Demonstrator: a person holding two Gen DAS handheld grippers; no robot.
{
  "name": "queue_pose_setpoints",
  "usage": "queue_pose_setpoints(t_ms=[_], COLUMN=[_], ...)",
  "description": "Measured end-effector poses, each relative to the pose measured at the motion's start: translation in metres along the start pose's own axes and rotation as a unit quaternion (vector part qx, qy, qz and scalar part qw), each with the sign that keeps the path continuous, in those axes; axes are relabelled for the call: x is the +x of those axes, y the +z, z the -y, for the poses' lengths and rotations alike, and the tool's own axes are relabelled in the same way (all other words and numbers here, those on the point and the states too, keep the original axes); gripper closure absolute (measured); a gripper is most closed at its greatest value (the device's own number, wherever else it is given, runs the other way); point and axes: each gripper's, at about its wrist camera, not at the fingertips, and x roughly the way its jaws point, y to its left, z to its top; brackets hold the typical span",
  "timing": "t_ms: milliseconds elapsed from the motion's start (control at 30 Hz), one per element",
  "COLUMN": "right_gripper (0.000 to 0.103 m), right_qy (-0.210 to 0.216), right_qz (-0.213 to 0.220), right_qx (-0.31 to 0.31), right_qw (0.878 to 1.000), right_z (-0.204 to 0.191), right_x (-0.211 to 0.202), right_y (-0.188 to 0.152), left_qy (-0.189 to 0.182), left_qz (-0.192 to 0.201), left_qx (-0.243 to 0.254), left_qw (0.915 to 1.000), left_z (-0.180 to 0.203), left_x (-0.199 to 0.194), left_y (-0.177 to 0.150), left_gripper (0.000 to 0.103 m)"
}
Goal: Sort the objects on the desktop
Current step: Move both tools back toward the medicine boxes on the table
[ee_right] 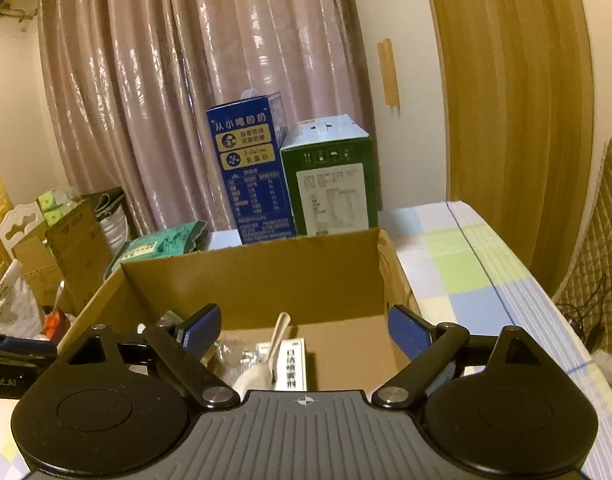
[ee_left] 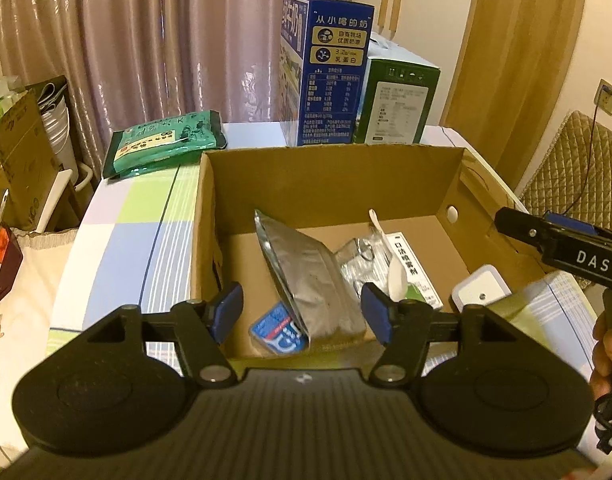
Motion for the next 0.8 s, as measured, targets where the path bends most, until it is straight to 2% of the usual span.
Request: queue_pose_setpoints(t_ms=[433,800], right_gripper=[0.002,0.002], right_qy=[0.0,0.01], right_qz=[-0.004,-0.082], right_qx=[-0.014,-0.031], right_qw=[1.0,0.996], right_z=[0.008,0.018], right_x=[-0.065,-0.098], right_y=[-0.034,-0.094], left_qy=[0.004,-0.01], left_qz=[0.004,-0.019], left_qx=[0.0,0.052], left_qw=[1.0,0.9984], left_z=[-0.008,0.004], left_x=[-0.053,-0.069], left_y=[-0.057,-0.111], left_gripper=[0.023,0.015])
